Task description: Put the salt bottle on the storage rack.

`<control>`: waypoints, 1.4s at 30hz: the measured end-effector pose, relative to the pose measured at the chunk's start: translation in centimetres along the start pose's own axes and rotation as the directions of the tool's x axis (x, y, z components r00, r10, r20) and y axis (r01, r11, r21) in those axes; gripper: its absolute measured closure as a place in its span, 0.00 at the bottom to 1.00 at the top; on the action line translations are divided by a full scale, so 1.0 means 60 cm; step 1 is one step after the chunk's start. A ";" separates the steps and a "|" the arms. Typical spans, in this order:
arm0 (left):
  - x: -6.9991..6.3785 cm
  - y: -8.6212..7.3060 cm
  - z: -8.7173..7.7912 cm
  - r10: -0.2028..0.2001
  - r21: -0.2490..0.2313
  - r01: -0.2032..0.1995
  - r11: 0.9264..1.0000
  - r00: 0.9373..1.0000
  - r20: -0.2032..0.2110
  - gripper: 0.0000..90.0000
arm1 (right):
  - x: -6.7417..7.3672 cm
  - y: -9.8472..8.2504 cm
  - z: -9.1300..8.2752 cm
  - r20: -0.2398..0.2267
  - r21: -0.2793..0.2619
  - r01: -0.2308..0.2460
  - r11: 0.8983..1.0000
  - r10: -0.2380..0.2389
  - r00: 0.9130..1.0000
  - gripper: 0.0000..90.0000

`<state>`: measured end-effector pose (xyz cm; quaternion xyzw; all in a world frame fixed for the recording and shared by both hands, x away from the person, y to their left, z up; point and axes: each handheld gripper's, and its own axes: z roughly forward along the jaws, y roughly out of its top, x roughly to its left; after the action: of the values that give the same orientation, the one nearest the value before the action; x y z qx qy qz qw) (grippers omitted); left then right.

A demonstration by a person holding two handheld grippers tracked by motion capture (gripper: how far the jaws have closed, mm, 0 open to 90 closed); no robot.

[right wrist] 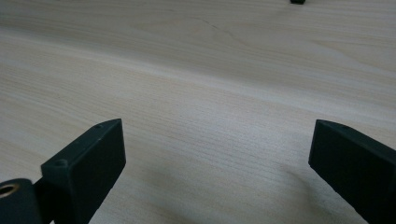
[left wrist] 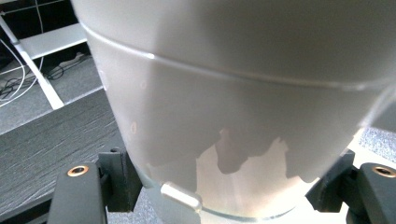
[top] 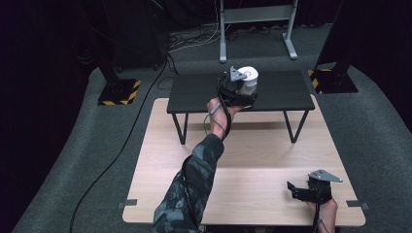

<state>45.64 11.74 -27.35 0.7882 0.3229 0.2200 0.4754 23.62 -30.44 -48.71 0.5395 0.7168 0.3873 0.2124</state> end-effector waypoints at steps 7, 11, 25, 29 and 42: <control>0.002 0.001 0.013 -0.013 0.015 0.013 1.000 1.000 -0.013 0.31 | 0.000 -0.001 0.000 0.000 -0.004 -0.001 1.000 0.001 1.000 0.03; 0.006 -0.003 0.020 -0.021 0.027 0.022 0.999 1.000 -0.019 0.31 | 0.000 -0.002 0.000 0.000 -0.005 -0.001 1.000 0.001 1.000 0.03; 0.019 -0.024 0.026 -0.042 -0.017 0.041 0.999 0.999 -0.005 0.31 | 0.002 0.000 0.000 0.004 -0.001 0.006 1.000 -0.006 1.000 0.03; 0.020 -0.026 0.028 -0.041 -0.024 0.041 0.999 0.999 -0.007 0.31 | 0.003 -0.001 0.000 0.005 -0.003 0.006 1.000 -0.006 1.000 0.03; 0.018 -0.026 0.028 -0.045 -0.025 0.044 0.999 0.999 -0.015 0.30 | 0.002 -0.001 0.000 0.003 -0.002 0.009 1.000 -0.009 1.000 0.03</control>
<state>47.02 11.99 -29.46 0.7732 0.3415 0.2195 0.4871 23.57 -30.30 -48.75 0.5367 0.7184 0.3863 0.2160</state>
